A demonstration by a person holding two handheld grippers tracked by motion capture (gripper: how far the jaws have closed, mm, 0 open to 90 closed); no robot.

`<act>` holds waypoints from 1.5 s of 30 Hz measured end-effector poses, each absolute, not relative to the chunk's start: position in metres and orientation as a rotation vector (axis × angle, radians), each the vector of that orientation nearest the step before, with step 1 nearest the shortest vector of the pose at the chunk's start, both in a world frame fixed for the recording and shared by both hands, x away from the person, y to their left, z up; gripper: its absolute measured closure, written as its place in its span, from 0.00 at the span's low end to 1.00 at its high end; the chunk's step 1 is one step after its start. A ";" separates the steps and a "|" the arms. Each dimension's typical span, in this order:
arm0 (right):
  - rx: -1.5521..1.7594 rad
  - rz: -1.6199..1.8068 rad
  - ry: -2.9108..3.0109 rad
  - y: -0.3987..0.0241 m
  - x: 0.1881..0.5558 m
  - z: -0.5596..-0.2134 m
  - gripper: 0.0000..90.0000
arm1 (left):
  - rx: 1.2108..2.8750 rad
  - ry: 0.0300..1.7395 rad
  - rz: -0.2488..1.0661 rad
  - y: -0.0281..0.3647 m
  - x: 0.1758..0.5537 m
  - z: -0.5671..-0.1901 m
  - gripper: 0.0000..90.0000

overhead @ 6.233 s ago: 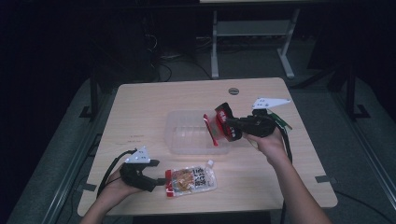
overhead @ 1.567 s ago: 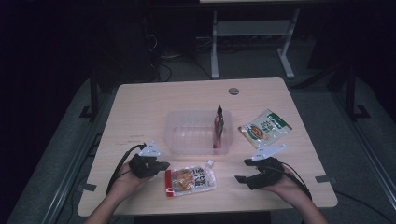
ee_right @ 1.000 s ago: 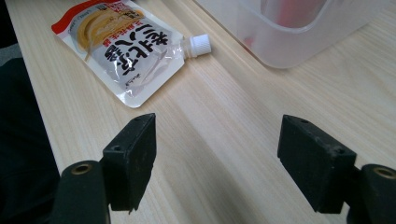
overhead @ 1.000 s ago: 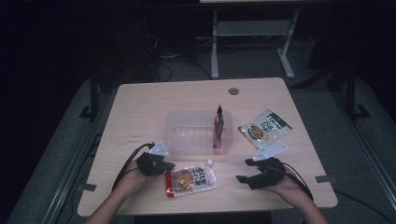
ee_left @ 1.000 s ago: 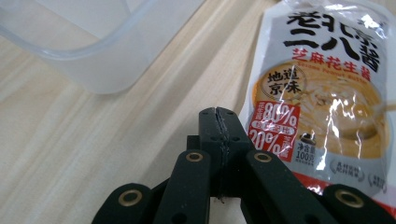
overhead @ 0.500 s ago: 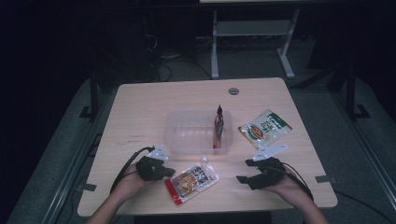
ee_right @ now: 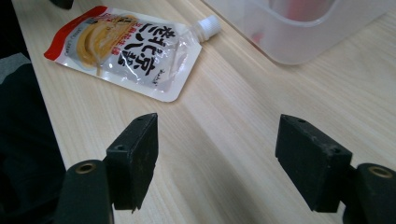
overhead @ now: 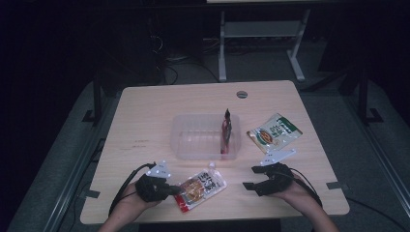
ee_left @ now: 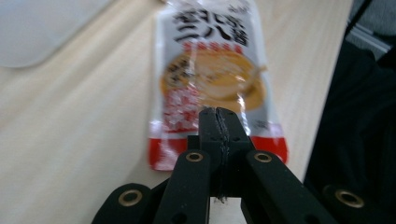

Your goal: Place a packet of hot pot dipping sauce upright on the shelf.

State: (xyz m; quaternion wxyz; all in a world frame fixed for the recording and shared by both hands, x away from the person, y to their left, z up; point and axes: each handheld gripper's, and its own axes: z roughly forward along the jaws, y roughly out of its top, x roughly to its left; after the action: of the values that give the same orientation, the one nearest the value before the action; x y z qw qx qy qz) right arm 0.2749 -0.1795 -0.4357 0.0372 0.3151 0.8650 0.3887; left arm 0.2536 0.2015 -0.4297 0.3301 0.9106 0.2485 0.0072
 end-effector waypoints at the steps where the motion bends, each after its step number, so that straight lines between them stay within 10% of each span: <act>1: 0.955 1.196 2.659 -0.179 0.275 -0.436 0.33 | 2.403 0.637 0.016 0.200 0.253 -0.430 0.99; 45: 0.906 1.281 2.794 -0.104 0.317 -0.450 0.33 | 2.499 0.611 -0.017 0.187 0.261 -0.448 1.00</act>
State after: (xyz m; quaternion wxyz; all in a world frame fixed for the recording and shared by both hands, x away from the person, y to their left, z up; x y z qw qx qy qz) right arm 0.3174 -0.1041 -0.4497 -0.0315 0.2825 0.8715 0.3995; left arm 0.2613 0.1871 -0.4484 0.2805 0.9324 0.2278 -0.0062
